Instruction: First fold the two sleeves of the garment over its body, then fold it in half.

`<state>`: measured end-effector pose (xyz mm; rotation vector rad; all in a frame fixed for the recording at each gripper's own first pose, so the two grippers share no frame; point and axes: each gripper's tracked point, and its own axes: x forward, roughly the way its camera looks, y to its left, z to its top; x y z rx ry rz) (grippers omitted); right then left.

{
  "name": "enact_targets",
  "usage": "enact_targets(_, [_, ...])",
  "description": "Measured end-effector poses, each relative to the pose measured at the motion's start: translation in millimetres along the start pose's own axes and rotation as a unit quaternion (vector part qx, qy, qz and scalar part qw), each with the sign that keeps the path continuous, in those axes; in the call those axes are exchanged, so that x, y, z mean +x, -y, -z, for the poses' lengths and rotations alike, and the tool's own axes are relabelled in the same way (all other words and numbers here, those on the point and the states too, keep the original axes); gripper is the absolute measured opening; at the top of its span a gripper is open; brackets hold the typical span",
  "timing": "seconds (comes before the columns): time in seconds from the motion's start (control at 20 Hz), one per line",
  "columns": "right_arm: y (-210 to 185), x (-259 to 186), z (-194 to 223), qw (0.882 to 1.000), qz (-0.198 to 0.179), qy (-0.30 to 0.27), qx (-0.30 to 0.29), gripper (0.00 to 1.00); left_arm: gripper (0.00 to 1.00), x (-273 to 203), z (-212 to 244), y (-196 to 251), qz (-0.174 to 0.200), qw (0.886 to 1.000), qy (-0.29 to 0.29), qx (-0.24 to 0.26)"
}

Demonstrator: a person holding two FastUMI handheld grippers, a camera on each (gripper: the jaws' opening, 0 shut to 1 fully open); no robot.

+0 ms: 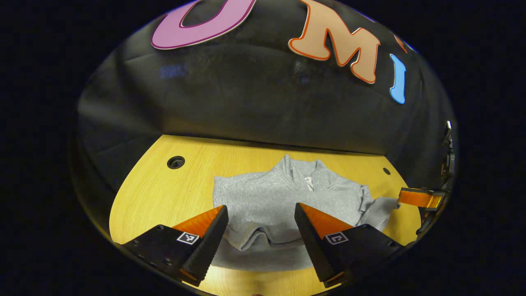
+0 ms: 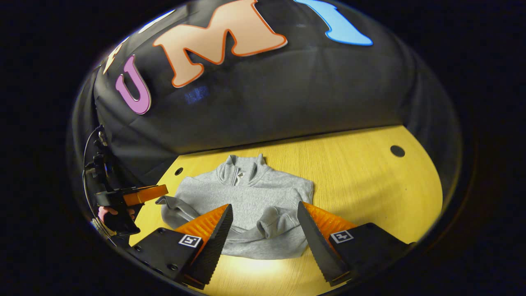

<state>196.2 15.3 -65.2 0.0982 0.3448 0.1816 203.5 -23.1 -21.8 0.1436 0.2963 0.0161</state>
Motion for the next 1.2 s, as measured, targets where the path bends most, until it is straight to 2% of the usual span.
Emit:
enact_targets(0.05, [-3, -12, -5, 1.0, 0.001, 0.011, -0.011, 0.98, 0.94, -15, -5, 3, 0.007, 1.0, 0.005, 0.004])
enact_targets(0.3, [-30, -84, -23, 0.997, 0.0, 0.062, -0.056, 0.98, 0.95, -84, -24, 11, 0.03, 0.999, 0.04, 0.008])
enact_targets(0.45, [-46, -127, -23, 0.993, 0.004, 0.086, -0.083, 0.98, 0.94, -118, -14, 1, 0.031, 0.999, 0.034, 0.017])
enact_targets(0.5, [-50, -138, -22, 0.992, 0.004, 0.09, -0.083, 0.94, 0.94, -130, -7, -3, 0.032, 0.999, 0.03, 0.021])
enact_targets(0.55, [-54, -150, -18, 0.993, 0.003, 0.092, -0.075, 0.98, 0.94, -140, -1, -7, 0.03, 0.999, 0.023, 0.024])
enact_targets(0.65, [-60, -170, -5, 0.994, 0.001, 0.088, -0.058, 0.98, 0.92, -161, 13, -14, 0.024, 0.999, 0.013, 0.023])
enact_targets(0.7, [-61, -179, 2, 0.995, 0.004, 0.087, -0.052, 0.98, 0.94, -170, 19, -14, 0.023, 0.999, 0.013, 0.017])
enact_targets(0.75, [-61, -186, 6, 0.994, 0.011, 0.093, -0.049, 0.94, 0.94, -177, 25, -13, 0.024, 1.0, 0.012, 0.013])
enact_targets(0.85, [-65, -197, 17, 0.995, 0.02, 0.095, -0.036, 0.98, 0.95, -190, 35, -16, 0.015, 1.0, 0.012, 0.016])
enact_targets(0.9, [-70, -202, 21, 0.995, 0.02, 0.098, -0.028, 0.94, 0.95, -195, 37, -15, 0.013, 1.0, 0.015, 0.021])
enact_targets(1.1, [-74, -218, 33, 0.993, 0.035, 0.105, -0.027, 0.98, 0.94, -205, 41, -6, 0.027, 0.999, 0.019, 0.042])
enact_targets(1.2, [-78, -227, 33, 0.993, 0.039, 0.112, -0.025, 0.94, 0.94, -206, 41, -1, 0.04, 0.998, 0.017, 0.042])
